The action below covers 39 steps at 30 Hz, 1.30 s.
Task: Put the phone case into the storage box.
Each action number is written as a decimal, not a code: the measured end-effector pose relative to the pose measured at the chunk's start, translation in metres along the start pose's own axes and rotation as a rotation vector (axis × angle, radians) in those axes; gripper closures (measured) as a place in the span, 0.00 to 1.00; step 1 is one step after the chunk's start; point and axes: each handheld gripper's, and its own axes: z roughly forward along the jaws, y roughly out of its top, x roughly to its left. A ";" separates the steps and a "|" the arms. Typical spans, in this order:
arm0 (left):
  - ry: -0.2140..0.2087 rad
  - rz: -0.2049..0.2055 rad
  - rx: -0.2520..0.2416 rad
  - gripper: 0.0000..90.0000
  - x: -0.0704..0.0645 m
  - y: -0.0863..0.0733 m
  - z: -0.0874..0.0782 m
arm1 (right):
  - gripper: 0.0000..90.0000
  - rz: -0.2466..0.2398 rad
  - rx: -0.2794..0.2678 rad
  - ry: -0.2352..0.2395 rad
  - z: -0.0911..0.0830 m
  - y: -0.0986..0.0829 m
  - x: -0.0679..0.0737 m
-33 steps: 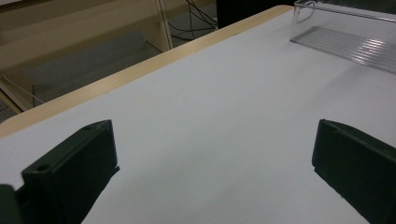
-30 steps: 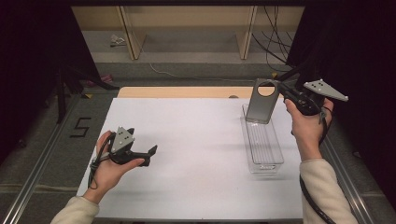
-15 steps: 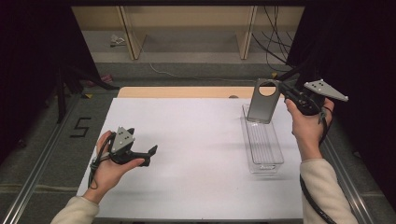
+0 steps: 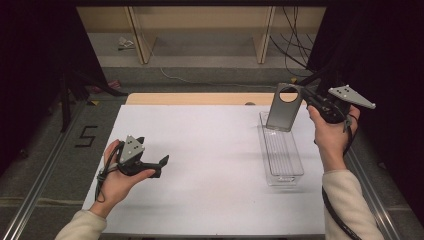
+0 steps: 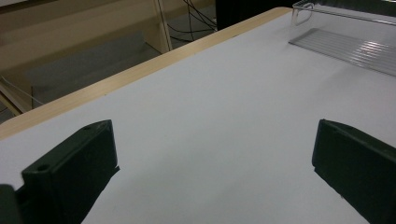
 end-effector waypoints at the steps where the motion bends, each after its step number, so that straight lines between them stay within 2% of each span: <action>1: 0.001 0.001 0.001 0.00 0.000 0.000 0.000 | 0.94 -0.002 0.001 -0.002 0.000 0.000 0.000; 39: 0.004 -0.007 -0.004 0.00 0.002 0.000 -0.001 | 0.94 -0.034 0.013 -0.021 0.011 -0.005 -0.003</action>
